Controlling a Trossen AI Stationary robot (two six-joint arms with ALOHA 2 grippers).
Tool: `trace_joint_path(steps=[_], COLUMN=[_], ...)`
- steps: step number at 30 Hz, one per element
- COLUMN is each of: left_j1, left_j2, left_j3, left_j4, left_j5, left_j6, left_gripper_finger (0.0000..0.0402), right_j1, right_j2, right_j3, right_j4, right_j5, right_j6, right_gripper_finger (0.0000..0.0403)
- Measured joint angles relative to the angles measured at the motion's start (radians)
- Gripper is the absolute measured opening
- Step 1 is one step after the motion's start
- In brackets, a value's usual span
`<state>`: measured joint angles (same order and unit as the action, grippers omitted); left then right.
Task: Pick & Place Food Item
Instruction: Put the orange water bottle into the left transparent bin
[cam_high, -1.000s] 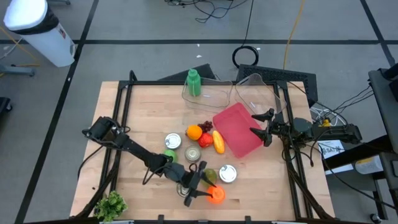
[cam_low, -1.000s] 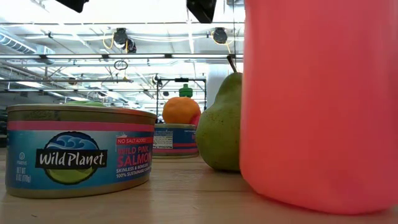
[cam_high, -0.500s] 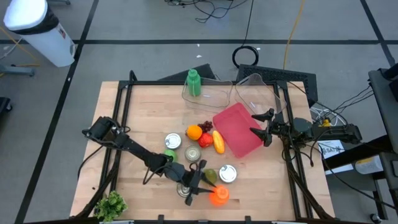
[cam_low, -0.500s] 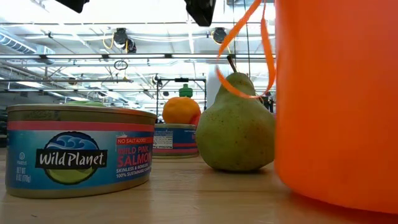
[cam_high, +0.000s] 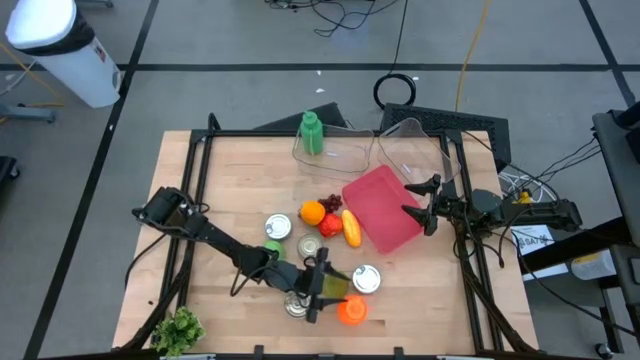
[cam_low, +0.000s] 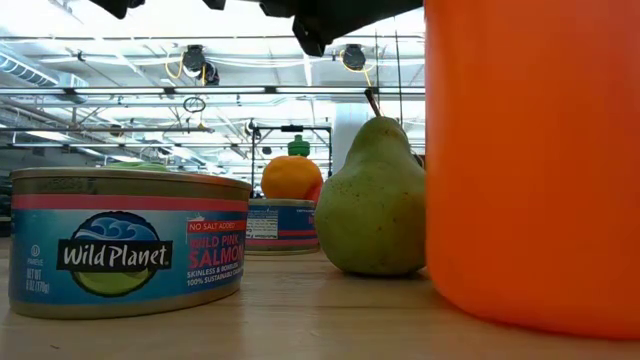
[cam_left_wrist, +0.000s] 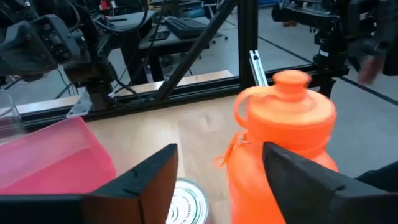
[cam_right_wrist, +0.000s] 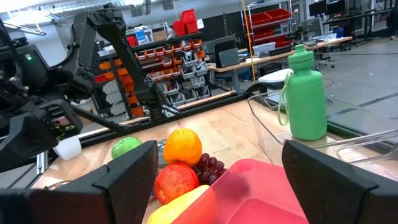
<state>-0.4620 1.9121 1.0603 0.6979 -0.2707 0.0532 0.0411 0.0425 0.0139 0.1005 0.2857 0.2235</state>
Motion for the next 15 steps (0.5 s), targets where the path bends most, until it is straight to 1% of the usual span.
trace_joint_path(steps=[4,6,8,11,13,15], left_j1=[0.002,0.003,0.003,0.003,0.003,0.003], left_j2=[0.0,0.0,-0.005,-0.045,-0.093,-0.144], left_j3=[0.0,0.0,0.0,-0.002,-0.002,-0.002], left_j4=[-0.007,-0.027,-0.053,-0.132,-0.208,-0.277], left_j5=[0.001,0.001,0.001,0.004,0.004,0.005], left_j6=[-0.003,0.002,0.021,0.022,0.006,-0.005], left_gripper_finger=[0.028,0.0289,0.0295,0.0298,0.0298,0.0299], right_j1=[0.0,0.0,0.0,0.0,-0.001,-0.001], right_j2=[0.0,0.0,-0.001,0.004,0.005,0.005], right_j3=[0.0,0.0,0.0,0.0,0.0,0.0], right_j4=[0.002,0.024,0.038,0.086,0.107,0.124], right_j5=[0.0,-0.002,-0.023,-0.048,-0.033,-0.023], right_j6=[0.001,0.033,0.158,0.371,0.41,0.408], right_gripper_finger=[0.0326,0.0325,0.0325,0.0327,0.0326,0.0325])
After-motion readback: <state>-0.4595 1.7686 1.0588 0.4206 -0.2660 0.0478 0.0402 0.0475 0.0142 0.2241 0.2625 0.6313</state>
